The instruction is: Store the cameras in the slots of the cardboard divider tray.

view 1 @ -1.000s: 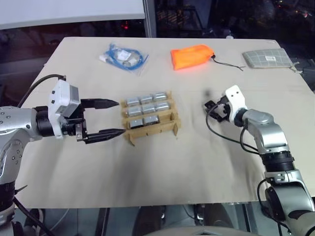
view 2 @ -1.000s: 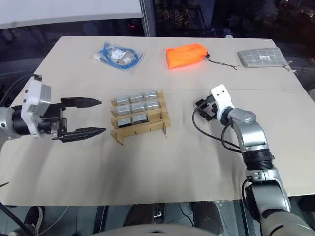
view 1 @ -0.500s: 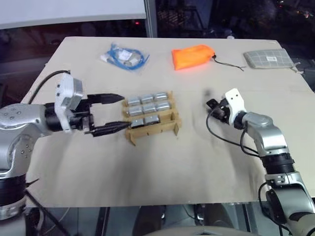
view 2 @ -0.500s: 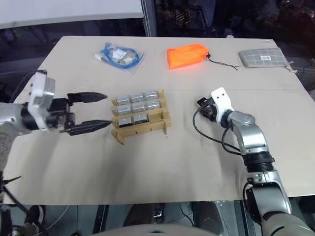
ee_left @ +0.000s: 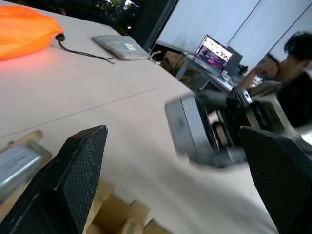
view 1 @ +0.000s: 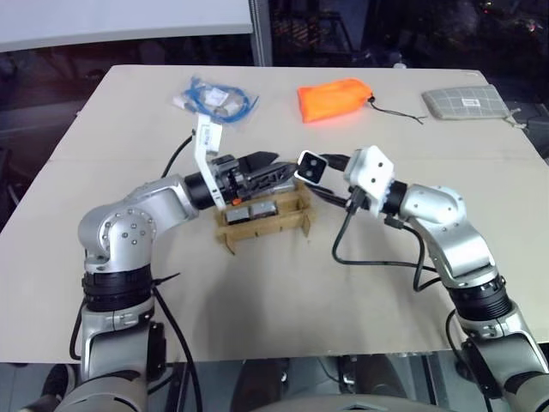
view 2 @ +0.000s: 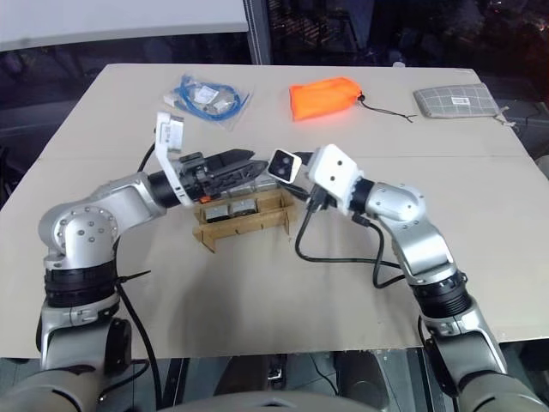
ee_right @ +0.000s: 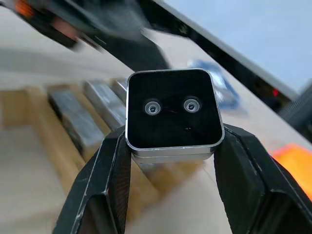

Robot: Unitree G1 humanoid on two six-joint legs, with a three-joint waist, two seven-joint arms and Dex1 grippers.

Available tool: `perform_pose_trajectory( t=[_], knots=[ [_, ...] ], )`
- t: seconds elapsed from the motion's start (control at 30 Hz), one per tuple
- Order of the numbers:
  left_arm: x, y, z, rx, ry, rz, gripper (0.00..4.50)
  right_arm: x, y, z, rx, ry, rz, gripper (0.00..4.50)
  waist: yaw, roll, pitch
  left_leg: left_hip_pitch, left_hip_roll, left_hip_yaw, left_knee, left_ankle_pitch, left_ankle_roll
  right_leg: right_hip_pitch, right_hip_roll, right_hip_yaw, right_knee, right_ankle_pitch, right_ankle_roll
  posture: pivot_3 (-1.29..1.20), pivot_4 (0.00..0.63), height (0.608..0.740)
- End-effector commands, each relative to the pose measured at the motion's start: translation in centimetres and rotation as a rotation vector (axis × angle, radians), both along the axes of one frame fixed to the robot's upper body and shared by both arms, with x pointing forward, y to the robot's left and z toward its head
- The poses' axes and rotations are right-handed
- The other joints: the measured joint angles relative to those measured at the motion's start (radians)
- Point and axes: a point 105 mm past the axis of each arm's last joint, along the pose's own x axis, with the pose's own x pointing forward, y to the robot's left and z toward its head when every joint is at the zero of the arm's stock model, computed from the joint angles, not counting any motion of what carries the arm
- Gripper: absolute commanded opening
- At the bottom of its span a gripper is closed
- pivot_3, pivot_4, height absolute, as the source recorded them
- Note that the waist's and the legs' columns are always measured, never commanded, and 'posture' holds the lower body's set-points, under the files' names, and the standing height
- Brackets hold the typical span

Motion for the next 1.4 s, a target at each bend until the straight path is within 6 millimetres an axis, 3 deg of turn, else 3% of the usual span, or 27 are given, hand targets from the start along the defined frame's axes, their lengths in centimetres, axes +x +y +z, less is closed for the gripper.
perform_pose_trajectory(
  t=[0.03, 0.2, 0.33, 0.4, 0.43, 0.53, 0.57, 0.7, 0.73, 0.87, 0.93, 1.1, 1.23, 1.4],
  knots=[
    [0.1, -0.1, 1.3, -0.021, -0.018, -0.007, 4.5, -1.3, 1.0, 1.9, 0.016, -0.11, 0.047, 1.91, 0.001, 0.0, 0.0, 0.0, 0.0, 0.0, 0.0, 0.0, 0.0, 0.0, 0.0, 0.0, 0.0, 0.0, 0.0, 0.0, 0.15, 0.74],
    [-0.7, -0.4, 1.4, -0.028, 0.008, -0.065, 4.5, -1.2, 1.3, 2.3, 0.026, -0.135, 0.049, 1.91, 0.001, 0.0, 0.0, 0.0, 0.0, 0.0, 0.0, 0.0, 0.0, 0.0, 0.0, 0.0, 0.0, 0.0, 0.0, 0.0, 0.15, 0.74],
    [-1.4, -0.7, 1.4, -0.036, 0.03, -0.108, 3.61, -0.9, 1.0, 2.5, 0.024, -0.144, 0.038, 1.91, 0.001, 0.0, 0.0, 0.0, 0.0, 0.0, 0.0, 0.0, 0.0, 0.0, 0.0, -0.001, 0.0, 0.0, 0.0, 0.0, 0.15, 0.74],
    [-1.5, -0.8, 1.5, -0.045, 0.033, -0.116, 2.53, -0.8, 1.0, 2.4, 0.022, -0.146, 0.037, 1.91, 0.001, 0.0, 0.0, 0.0, 0.0, -0.001, 0.0, 0.0, 0.0, 0.001, 0.0, -0.001, 0.0, 0.0, 0.0, 0.0, 0.15, 0.74],
    [-1.5, -0.7, 1.5, -0.046, 0.033, -0.115, 2.29, -0.8, 1.0, 2.4, 0.022, -0.147, 0.037, 1.91, 0.001, 0.0, 0.0, 0.0, 0.0, -0.001, 0.0, 0.0, 0.0, 0.001, -0.001, -0.001, 0.0, 0.0, 0.0, 0.0, 0.15, 0.74],
    [-1.5, -0.7, 1.6, -0.052, 0.039, -0.11, 1.0, -0.7, 1.0, 2.4, 0.022, -0.15, 0.033, 1.91, 0.001, 0.0, 0.0, 0.0, 0.0, -0.001, 0.0, 0.0, 0.0, 0.001, 0.0, -0.001, 0.0, 0.0, 0.0, 0.0, 0.15, 0.74],
    [-1.5, -0.7, 1.6, -0.051, 0.04, -0.112, 0.82, -0.6, 0.9, 2.3, 0.022, -0.152, 0.031, 1.91, 0.001, 0.0, 0.0, 0.0, 0.0, -0.001, 0.0, 0.0, 0.0, 0.001, -0.001, -0.001, 0.0, 0.0, 0.0, 0.0, 0.15, 0.74],
    [-1.6, -0.8, 1.7, -0.05, 0.031, -0.12, 0.82, -0.3, 0.6, 2.2, 0.001, -0.126, 0.008, 1.91, 0.001, 0.0, 0.0, 0.0, 0.0, -0.001, 0.0, 0.0, 0.0, 0.001, -0.001, -0.001, 0.0, 0.0, 0.0, 0.0, 0.15, 0.74],
    [-1.5, -0.9, 1.9, -0.047, 0.019, -0.118, 0.82, -0.2, 0.4, 2.2, -0.005, -0.109, 0.006, 2.93, 0.001, 0.0, 0.0, 0.0, 0.0, -0.001, 0.0, 0.0, 0.0, 0.001, -0.001, -0.001, 0.0, 0.0, 0.0, 0.0, 0.15, 0.74],
    [-0.9, -0.9, 2.6, -0.005, -0.044, -0.104, 0.82, 0.0, -1.4, 0.8, -0.094, 0.029, -0.024, 4.48, 0.005, 0.0, 0.0, 0.0, -0.001, -0.001, 0.0, 0.0, 0.0, 0.001, -0.001, -0.002, 0.0, 0.0, 0.0, 0.0, 0.15, 0.74],
    [-0.5, -0.9, 2.3, 0.109, -0.105, -0.096, 0.82, -0.7, -3.6, 0.4, -0.154, 0.144, -0.016, 4.48, 0.008, 0.0, 0.0, 0.0, -0.001, -0.001, 0.0, 0.0, 0.0, 0.001, -0.001, -0.002, -0.001, 0.0, 0.0, 0.0, 0.15, 0.74],
    [0.7, -1.0, -0.1, 0.42, -0.22, -0.156, 0.82, -3.1, -7.1, 3.4, -0.174, 0.324, -0.003, 4.48, 0.013, 0.0, 0.0, 0.0, -0.002, 0.0, 0.0, 0.0, 0.0, 0.002, -0.001, -0.002, -0.002, 0.0, 0.0, 0.0, 0.15, 0.74],
    [1.4, -0.8, -2.6, 0.654, -0.271, -0.254, 0.82, -5.3, -7.4, 4.8, -0.197, 0.39, 0.042, 4.48, 0.01, 0.0, 0.0, 0.0, 0.0, 0.0, -0.001, 0.0, 0.001, 0.002, 0.001, -0.002, -0.002, 0.0, 0.0, 0.0, 0.15, 0.74],
    [2.5, -0.8, -4.4, 0.819, -0.304, -0.341, 0.82, -5.7, -6.2, 5.6, -0.148, 0.378, 0.048, 4.48, 0.012, 0.0, 0.0, -0.001, -0.001, 0.0, 0.0, -0.002, 0.003, 0.001, 0.0, -0.002, -0.002, 0.0, 0.0, 0.0, 0.15, 0.74]
  ],
)
